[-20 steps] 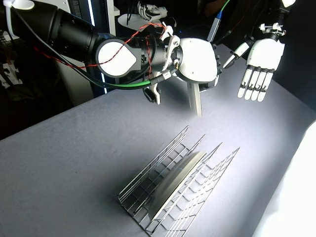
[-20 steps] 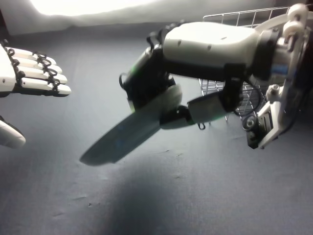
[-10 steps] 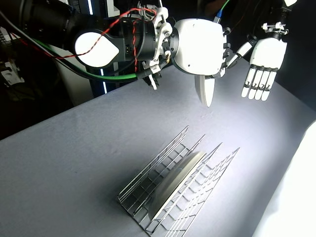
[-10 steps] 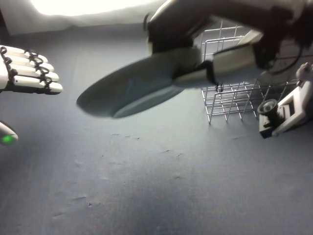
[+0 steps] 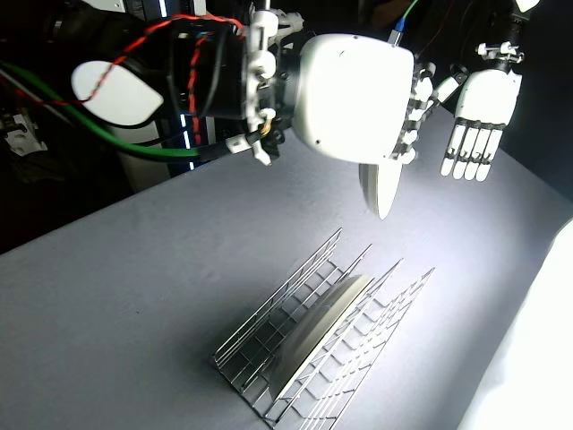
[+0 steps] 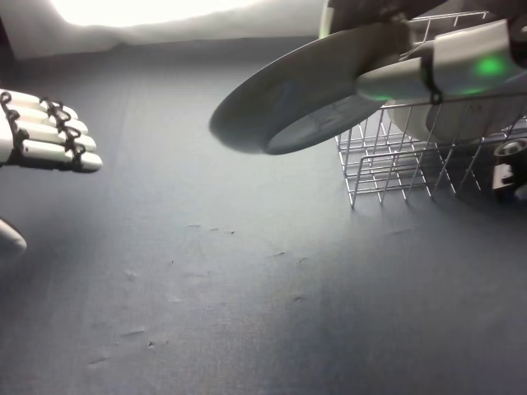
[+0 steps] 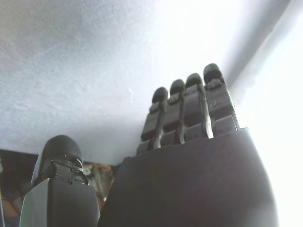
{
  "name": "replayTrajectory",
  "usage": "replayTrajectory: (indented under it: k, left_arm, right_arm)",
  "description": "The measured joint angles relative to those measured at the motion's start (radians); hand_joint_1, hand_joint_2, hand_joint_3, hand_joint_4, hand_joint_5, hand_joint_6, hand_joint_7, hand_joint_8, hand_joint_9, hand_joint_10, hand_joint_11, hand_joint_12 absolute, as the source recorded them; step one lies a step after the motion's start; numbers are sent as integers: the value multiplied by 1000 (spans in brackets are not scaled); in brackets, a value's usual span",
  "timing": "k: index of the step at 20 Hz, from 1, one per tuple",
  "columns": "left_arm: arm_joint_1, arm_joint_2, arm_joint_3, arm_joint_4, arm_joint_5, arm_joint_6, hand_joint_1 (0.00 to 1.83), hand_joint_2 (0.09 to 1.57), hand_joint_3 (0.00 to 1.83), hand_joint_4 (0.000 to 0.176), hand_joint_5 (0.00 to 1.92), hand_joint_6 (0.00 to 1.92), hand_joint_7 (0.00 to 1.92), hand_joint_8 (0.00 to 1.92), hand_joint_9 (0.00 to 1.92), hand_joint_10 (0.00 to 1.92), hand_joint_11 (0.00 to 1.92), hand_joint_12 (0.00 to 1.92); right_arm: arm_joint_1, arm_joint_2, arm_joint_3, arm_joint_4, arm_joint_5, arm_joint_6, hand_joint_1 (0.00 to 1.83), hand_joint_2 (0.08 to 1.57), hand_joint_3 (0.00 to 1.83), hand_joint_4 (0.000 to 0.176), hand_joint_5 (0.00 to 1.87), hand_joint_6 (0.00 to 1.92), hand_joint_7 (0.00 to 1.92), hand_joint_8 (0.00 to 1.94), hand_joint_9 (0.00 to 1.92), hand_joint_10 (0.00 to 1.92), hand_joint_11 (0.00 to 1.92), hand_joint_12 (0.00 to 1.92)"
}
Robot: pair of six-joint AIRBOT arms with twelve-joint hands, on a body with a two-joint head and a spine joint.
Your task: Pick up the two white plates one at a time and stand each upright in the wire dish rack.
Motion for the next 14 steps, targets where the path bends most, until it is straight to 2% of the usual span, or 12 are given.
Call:
replayTrajectory:
  k: [3,6,14]
  left_arm:
    - [0,0,-3,5,-3,-4,0,1095,2,0,0,0,0,0,0,0,0,0]
    - [0,0,-3,5,1,-7,0,1099,4,0,0,0,0,0,0,0,0,0]
    - [0,0,-3,4,1,-21,0,1099,3,0,3,1,0,0,0,0,0,0]
  right_arm:
    - [0,29,0,14,-5,0,1381,1100,0,0,914,1046,1004,916,984,1085,867,1267]
    - [-18,50,0,16,-6,2,1387,1080,0,0,957,990,1068,815,1006,1039,893,1245]
    - [-43,94,-2,15,-4,1,1385,1085,2,0,945,1013,1035,857,1008,1041,883,1257]
